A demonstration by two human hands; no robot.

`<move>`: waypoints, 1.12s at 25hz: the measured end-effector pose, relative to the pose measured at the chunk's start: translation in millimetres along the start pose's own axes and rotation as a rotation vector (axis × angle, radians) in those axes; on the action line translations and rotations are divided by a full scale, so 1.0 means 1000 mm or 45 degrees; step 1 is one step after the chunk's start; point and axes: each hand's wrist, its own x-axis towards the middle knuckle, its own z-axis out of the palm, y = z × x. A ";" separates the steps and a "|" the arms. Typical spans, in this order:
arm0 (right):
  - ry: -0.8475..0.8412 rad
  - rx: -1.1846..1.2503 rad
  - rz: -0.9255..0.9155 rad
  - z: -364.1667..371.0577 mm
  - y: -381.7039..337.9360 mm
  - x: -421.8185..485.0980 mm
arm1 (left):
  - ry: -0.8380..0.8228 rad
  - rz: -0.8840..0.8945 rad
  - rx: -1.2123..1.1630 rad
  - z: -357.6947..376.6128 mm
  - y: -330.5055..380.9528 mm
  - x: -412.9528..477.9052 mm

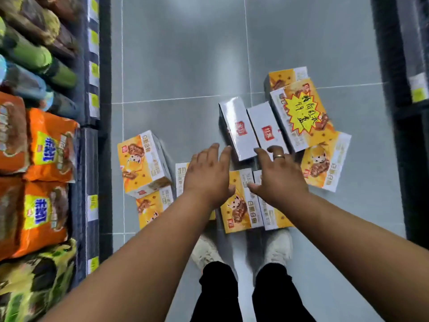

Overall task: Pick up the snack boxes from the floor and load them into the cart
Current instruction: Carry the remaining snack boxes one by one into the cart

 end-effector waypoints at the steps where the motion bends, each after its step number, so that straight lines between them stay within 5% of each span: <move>1: -0.010 0.007 0.019 0.026 0.003 0.024 | -0.016 0.009 0.006 0.023 -0.007 0.020; 9: -0.078 0.112 0.182 0.163 0.018 0.148 | -0.045 0.142 0.084 0.161 -0.034 0.117; 13: 0.070 -0.012 0.251 0.192 0.011 0.181 | -0.034 0.147 0.054 0.187 -0.041 0.142; 19: 0.106 0.357 0.284 0.205 0.019 0.193 | -0.042 0.060 0.037 0.184 -0.065 0.149; 21: 0.120 0.660 0.283 0.198 0.029 0.192 | -0.093 -0.102 -0.148 0.176 -0.070 0.153; 25: -0.063 1.439 0.348 0.174 0.042 0.172 | -0.230 -0.673 -1.223 0.175 -0.058 0.155; 28: -0.230 1.840 0.374 0.167 0.054 0.153 | -0.288 -0.925 -1.716 0.182 -0.054 0.151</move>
